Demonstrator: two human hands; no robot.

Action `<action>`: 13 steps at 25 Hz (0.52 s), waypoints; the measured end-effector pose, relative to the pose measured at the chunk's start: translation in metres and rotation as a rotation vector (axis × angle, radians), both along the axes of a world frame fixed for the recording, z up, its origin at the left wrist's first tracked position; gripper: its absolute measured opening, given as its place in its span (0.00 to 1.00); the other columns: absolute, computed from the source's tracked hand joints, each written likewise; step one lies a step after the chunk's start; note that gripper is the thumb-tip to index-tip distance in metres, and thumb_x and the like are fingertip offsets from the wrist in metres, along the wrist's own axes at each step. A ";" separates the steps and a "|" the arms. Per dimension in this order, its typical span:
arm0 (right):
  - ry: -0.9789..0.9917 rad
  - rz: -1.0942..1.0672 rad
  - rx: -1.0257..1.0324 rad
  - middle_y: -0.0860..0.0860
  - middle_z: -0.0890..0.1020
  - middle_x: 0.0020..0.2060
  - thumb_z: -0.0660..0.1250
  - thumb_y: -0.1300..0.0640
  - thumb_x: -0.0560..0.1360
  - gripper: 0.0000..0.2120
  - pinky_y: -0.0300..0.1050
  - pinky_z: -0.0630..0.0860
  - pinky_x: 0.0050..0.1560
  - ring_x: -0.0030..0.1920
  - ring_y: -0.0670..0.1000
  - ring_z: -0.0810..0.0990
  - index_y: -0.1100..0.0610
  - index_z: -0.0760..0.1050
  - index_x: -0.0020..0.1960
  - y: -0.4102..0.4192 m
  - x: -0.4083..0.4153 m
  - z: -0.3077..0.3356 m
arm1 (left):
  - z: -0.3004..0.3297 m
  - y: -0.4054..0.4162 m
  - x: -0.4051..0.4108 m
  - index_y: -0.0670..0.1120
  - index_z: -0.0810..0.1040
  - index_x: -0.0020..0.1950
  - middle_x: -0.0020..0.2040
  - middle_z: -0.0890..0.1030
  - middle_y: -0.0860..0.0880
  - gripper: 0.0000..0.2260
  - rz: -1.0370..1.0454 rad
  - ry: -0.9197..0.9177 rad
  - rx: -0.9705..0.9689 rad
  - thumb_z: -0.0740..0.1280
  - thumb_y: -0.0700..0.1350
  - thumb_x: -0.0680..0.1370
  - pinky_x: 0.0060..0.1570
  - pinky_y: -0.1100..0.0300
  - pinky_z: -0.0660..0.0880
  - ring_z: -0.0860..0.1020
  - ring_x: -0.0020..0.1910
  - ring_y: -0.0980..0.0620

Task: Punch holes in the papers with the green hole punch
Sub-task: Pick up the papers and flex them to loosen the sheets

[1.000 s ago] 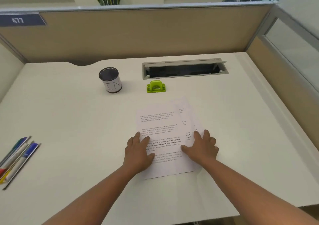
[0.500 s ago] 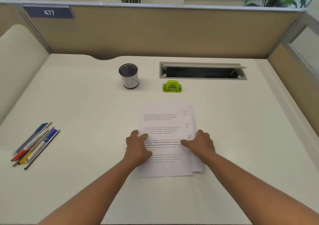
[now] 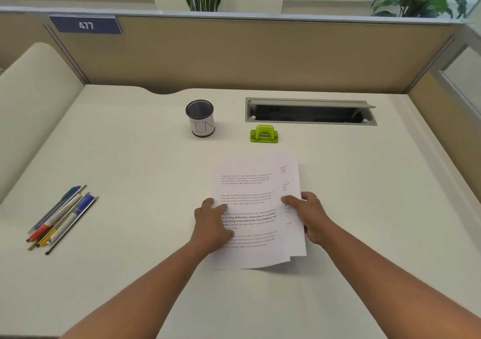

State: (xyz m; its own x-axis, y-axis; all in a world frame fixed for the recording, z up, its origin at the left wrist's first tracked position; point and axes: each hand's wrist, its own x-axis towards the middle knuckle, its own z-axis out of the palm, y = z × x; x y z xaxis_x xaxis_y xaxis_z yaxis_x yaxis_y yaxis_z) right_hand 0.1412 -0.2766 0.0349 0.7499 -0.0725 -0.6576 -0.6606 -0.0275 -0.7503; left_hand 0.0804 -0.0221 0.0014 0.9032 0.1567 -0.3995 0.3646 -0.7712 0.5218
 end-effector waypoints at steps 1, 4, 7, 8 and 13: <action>0.009 0.044 -0.022 0.53 0.87 0.48 0.77 0.60 0.71 0.20 0.55 0.85 0.40 0.42 0.56 0.88 0.57 0.75 0.60 -0.002 0.002 -0.001 | 0.000 0.000 0.000 0.50 0.69 0.76 0.79 0.57 0.45 0.35 -0.001 -0.002 -0.001 0.76 0.48 0.70 0.73 0.51 0.62 0.58 0.74 0.40; -0.009 0.158 -0.120 0.50 0.89 0.43 0.74 0.66 0.71 0.14 0.52 0.85 0.40 0.41 0.55 0.88 0.56 0.81 0.54 -0.006 0.002 -0.005 | 0.002 0.001 -0.001 0.50 0.70 0.76 0.79 0.57 0.46 0.35 0.000 -0.001 -0.020 0.76 0.48 0.70 0.72 0.52 0.63 0.58 0.74 0.40; -0.046 0.211 -0.218 0.51 0.88 0.43 0.73 0.68 0.70 0.12 0.56 0.85 0.44 0.41 0.56 0.88 0.55 0.82 0.49 -0.007 -0.001 -0.010 | 0.001 0.003 -0.003 0.50 0.70 0.76 0.79 0.57 0.47 0.35 0.018 -0.008 -0.061 0.76 0.47 0.69 0.72 0.53 0.63 0.57 0.74 0.42; -0.055 0.217 -0.222 0.51 0.88 0.43 0.72 0.68 0.70 0.12 0.56 0.85 0.44 0.41 0.56 0.88 0.55 0.82 0.49 -0.008 -0.003 -0.011 | 0.001 0.004 -0.004 0.50 0.69 0.76 0.79 0.57 0.48 0.36 0.018 -0.018 -0.073 0.77 0.48 0.69 0.72 0.53 0.63 0.57 0.75 0.42; -0.158 0.215 -0.012 0.54 0.88 0.48 0.70 0.70 0.72 0.14 0.57 0.84 0.46 0.46 0.59 0.88 0.56 0.83 0.54 -0.012 -0.010 0.001 | 0.011 0.016 -0.003 0.53 0.62 0.80 0.72 0.66 0.53 0.46 0.297 -0.115 -0.462 0.82 0.55 0.67 0.68 0.49 0.70 0.69 0.69 0.49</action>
State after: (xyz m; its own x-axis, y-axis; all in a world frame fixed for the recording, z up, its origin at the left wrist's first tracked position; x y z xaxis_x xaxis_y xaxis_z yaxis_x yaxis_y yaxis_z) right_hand 0.1312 -0.2888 0.0359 0.8421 0.0931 -0.5313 -0.5133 -0.1640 -0.8424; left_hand 0.0775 -0.0062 0.0124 0.8890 0.2429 -0.3881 0.4516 -0.3262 0.8305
